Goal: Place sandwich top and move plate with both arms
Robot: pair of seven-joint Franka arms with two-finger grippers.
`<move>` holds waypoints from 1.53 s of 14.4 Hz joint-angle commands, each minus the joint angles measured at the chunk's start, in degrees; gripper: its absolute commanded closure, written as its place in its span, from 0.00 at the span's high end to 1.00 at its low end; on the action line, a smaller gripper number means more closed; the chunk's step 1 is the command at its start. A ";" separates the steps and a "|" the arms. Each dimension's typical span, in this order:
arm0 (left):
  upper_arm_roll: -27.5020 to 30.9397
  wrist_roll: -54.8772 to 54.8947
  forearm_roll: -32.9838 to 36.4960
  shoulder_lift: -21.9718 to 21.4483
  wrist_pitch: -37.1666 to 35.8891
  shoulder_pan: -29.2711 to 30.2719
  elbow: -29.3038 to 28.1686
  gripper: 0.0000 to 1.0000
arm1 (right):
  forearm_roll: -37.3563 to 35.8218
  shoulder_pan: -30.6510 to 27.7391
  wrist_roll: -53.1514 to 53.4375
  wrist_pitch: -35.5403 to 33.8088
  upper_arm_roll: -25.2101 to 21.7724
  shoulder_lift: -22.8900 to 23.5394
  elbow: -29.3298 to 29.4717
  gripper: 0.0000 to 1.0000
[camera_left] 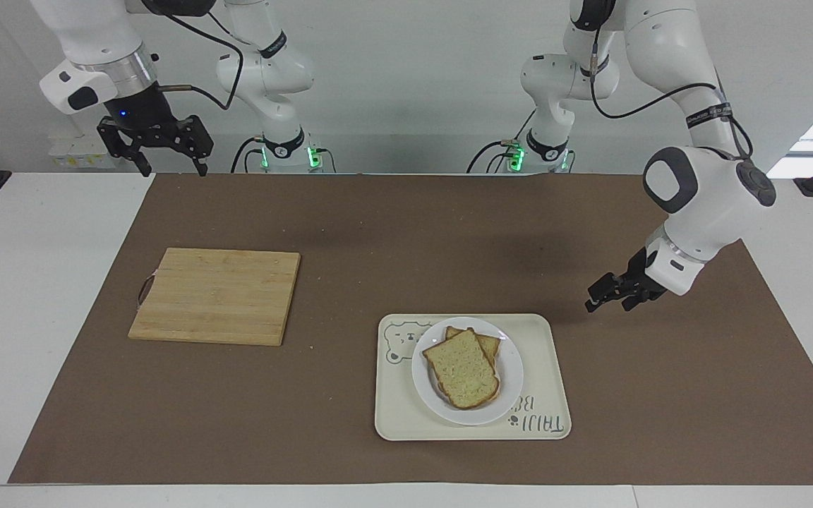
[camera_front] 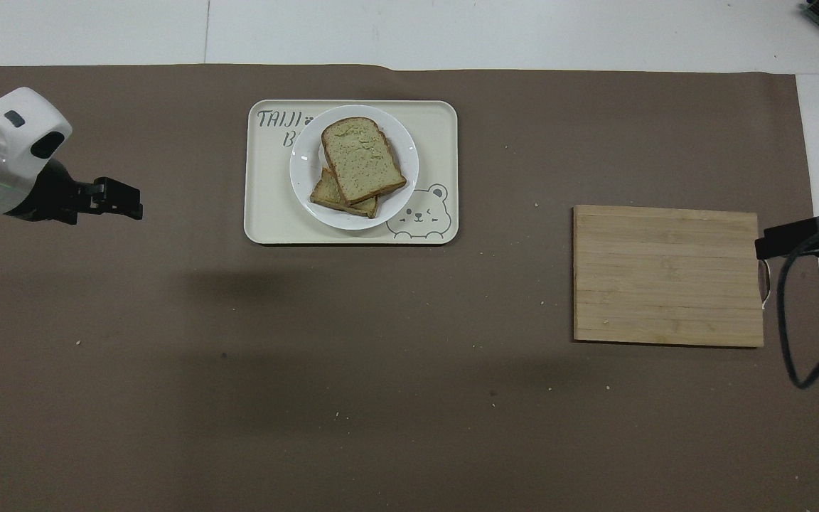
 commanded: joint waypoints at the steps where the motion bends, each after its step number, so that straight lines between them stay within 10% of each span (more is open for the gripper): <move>1: -0.11 -0.13 1.69 -7.56 -7.10 -0.20 -1.40 1.00 | -1.20 -0.22 -1.36 -1.89 0.17 -1.56 -1.63 1.00; 22: -8.81 0.22 5.20 -6.26 -12.74 9.82 5.63 1.00 | -2.78 -1.01 -1.80 -0.84 -0.44 -1.82 -1.89 1.00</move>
